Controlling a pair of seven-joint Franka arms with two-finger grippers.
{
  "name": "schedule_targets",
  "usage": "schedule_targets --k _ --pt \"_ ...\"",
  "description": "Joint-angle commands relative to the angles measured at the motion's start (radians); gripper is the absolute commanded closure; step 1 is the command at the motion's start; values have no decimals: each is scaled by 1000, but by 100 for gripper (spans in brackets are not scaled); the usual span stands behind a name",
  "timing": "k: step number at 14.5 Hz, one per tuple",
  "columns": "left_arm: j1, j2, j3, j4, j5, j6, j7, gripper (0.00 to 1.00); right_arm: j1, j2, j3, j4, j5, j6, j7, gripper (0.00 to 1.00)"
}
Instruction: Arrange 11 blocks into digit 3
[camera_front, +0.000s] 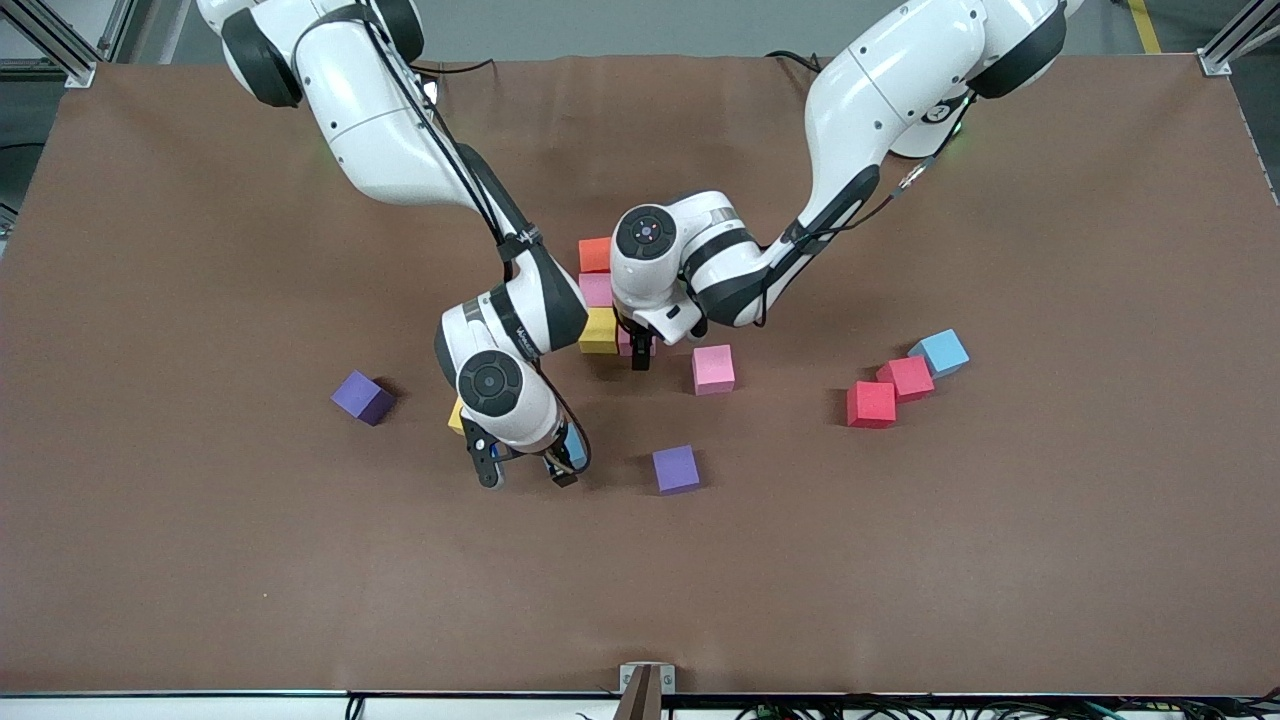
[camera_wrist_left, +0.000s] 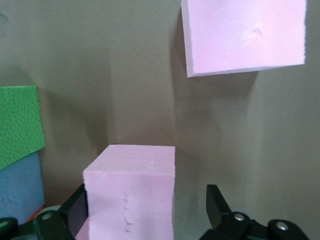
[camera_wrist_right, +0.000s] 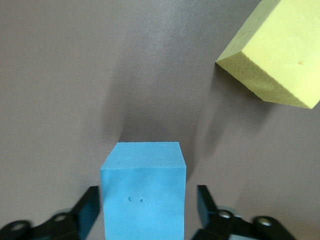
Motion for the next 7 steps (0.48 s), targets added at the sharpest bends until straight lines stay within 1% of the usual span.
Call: schedule_targets --k 1,3,4,5,7 --pt "1 -83 0 -68 -1 -28 2 0 -8 1 6 0 -6 0 -40 50" --pt "2 -117 -4 -97 -6 -30 5 0 -10 -2 6 0 -1 -1 -96 96" --pt "7 -135 -4 -111 -9 -36 10 0 -16 -4 7 0 -1 -3 -124 100" --pt "28 -155 -4 -121 -9 -42 20 0 -17 -7 9 0 0 -6 -211 100" --pt "59 -172 -4 -120 -9 -48 88 0 -13 -13 13 0 8 -12 -448 100"
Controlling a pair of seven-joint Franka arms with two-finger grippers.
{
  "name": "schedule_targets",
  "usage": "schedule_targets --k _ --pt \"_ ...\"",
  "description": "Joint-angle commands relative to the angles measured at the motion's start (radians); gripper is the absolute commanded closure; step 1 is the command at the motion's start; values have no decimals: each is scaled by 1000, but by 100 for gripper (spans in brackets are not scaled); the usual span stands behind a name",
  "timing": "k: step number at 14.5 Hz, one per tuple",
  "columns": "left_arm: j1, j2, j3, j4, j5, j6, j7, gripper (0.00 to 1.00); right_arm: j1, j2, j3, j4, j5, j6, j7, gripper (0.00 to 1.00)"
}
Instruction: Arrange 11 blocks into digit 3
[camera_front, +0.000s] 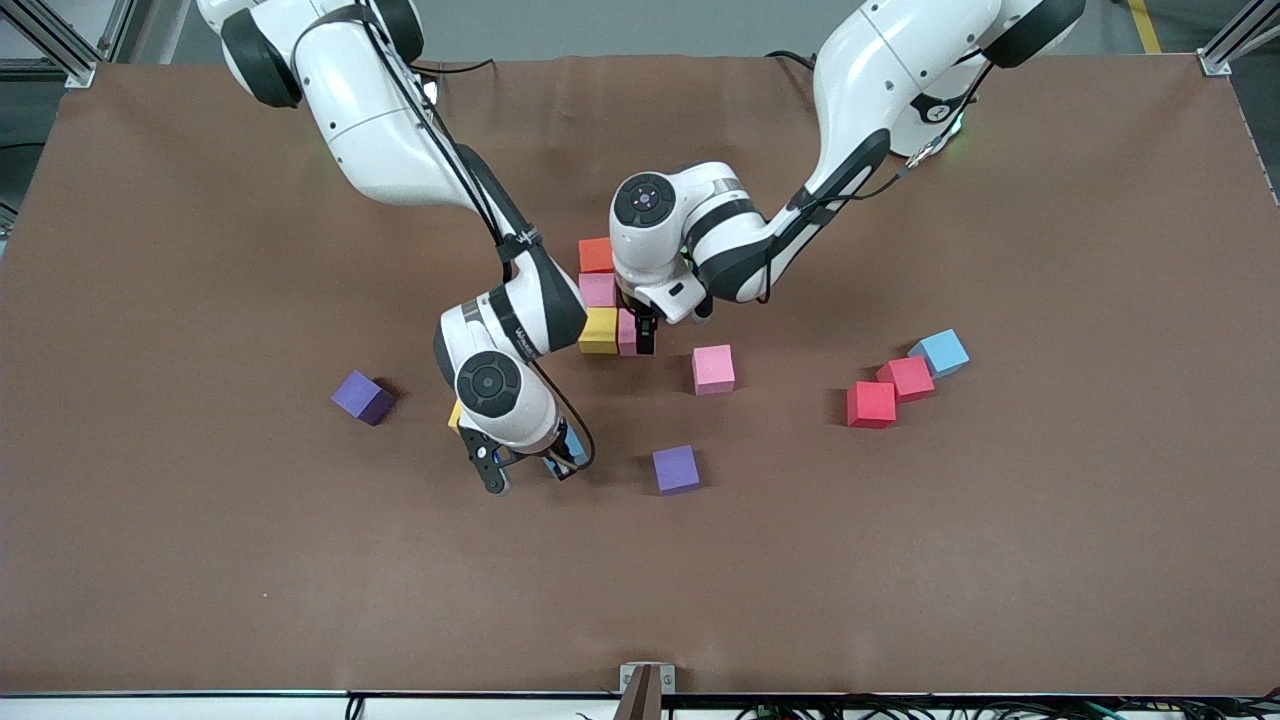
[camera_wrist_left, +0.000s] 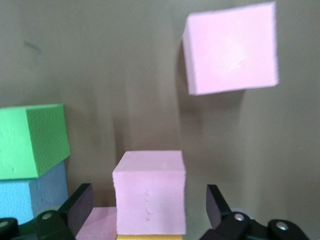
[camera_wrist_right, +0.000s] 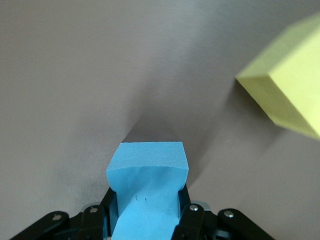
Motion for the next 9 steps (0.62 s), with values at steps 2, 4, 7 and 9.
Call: schedule_targets --k 2,4,7,9 --pt "101 -60 1 -34 -8 -12 121 0 1 -35 14 -30 4 -11 -376 100" --pt "153 -58 1 -22 -8 -12 118 0 21 -54 14 -36 3 -41 -600 99" --pt "189 -44 2 -25 -11 -12 95 0 46 -77 7 -48 -26 -72 -749 98" --pt "187 -26 7 -31 0 -12 60 0 60 -113 10 -97 -77 -66 -785 98"
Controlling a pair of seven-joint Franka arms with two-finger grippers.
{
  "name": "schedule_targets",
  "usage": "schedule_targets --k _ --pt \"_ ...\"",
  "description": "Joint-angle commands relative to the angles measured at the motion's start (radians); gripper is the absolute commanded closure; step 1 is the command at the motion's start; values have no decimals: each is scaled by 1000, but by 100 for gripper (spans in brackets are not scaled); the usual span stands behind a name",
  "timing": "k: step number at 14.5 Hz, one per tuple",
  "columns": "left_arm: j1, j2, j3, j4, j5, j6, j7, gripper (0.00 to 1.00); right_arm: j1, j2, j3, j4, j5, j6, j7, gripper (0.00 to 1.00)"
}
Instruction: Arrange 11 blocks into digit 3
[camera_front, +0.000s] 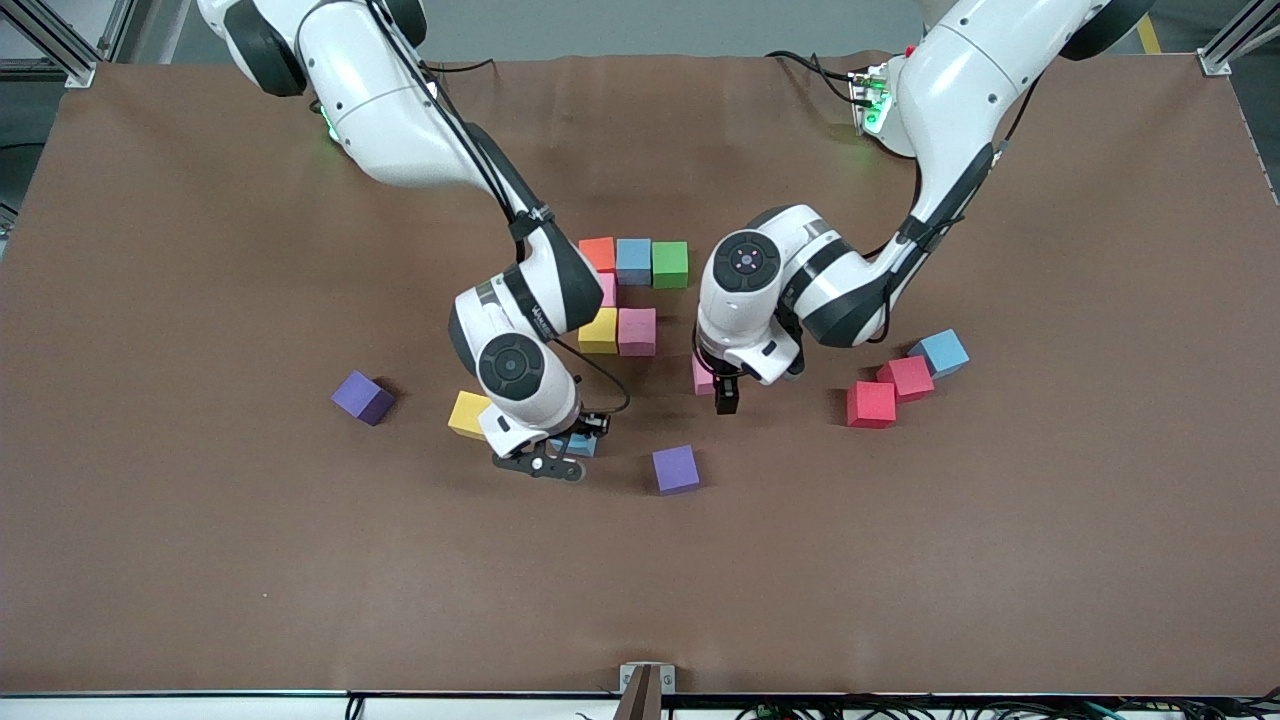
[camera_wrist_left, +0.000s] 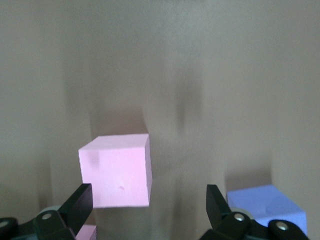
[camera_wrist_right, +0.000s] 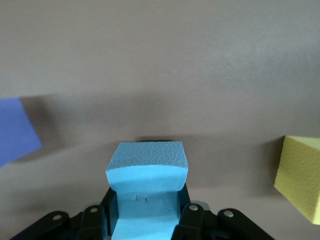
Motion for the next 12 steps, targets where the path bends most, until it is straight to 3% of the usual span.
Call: schedule_targets --k 1,6,9,12 --pt "-15 11 1 -17 2 -2 -51 0 31 -85 2 -114 -63 9 -59 98" --pt "-23 17 1 -79 3 7 -52 0 77 -162 6 -239 -65 26 -75 98" --pt "-26 20 1 -82 5 12 -51 0 109 -216 6 -354 -62 112 -73 98" --pt "-31 23 3 -92 5 27 -48 0 123 -222 6 -381 -57 135 -70 98"
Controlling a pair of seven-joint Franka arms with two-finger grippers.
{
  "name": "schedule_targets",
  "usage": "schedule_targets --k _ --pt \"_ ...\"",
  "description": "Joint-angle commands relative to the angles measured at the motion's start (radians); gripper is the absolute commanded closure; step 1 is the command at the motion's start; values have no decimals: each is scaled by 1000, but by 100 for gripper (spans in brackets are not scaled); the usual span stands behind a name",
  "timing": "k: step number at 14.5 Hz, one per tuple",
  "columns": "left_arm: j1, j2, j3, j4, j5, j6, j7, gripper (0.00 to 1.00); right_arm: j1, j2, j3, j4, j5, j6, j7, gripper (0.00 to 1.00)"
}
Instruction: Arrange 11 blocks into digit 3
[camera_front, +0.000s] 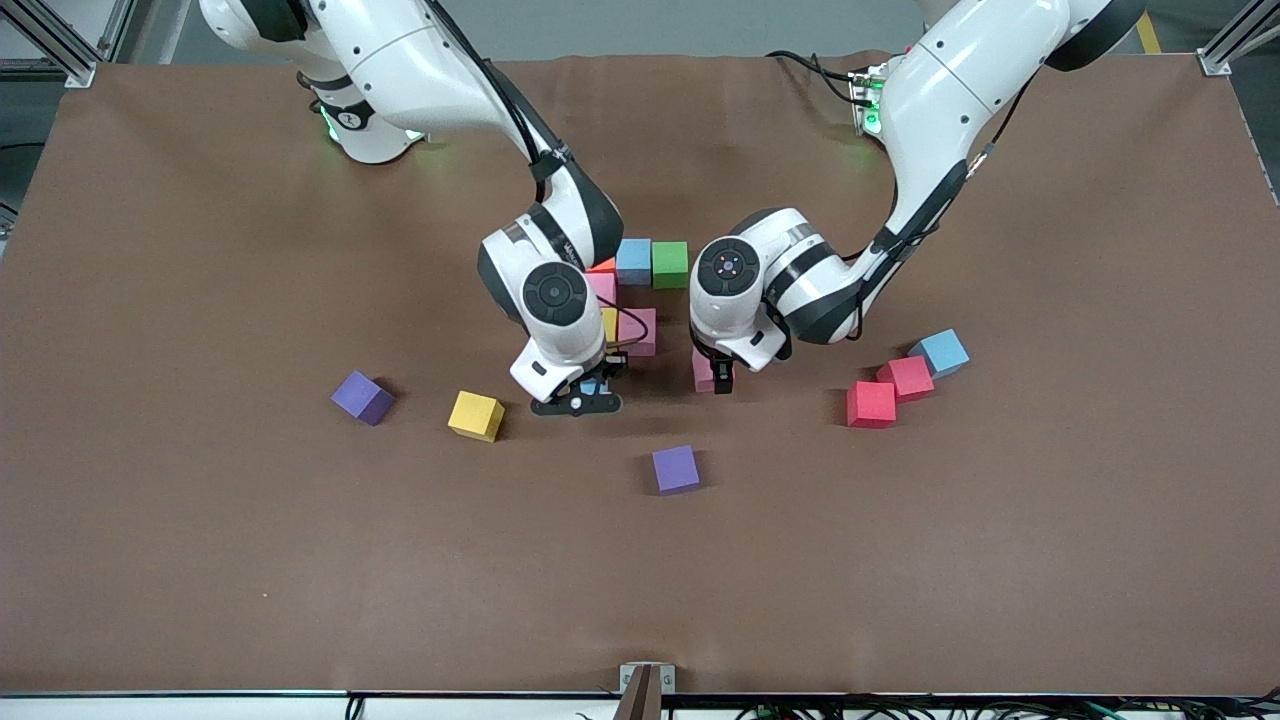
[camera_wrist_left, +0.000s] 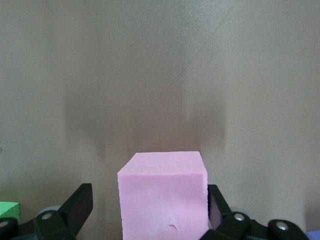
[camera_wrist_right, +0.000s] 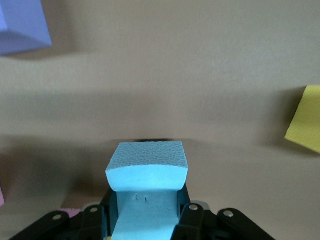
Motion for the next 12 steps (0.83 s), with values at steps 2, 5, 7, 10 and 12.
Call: schedule_targets --k 2,5,7,10,12 --pt "-4 -8 3 -20 5 30 -3 0 8 -52 4 -82 -5 28 -7 98" --pt "5 -10 1 -14 5 32 3 0 9 -52 9 -83 3 29 -7 98" --pt "-4 -5 3 -17 6 35 5 0 9 -52 13 -83 3 28 -7 98" --pt "-7 32 1 -14 57 36 5 0 9 -52 16 -89 3 29 -7 98" --pt "-6 32 1 -14 58 51 5 0 9 -52 18 -89 5 29 -4 98"
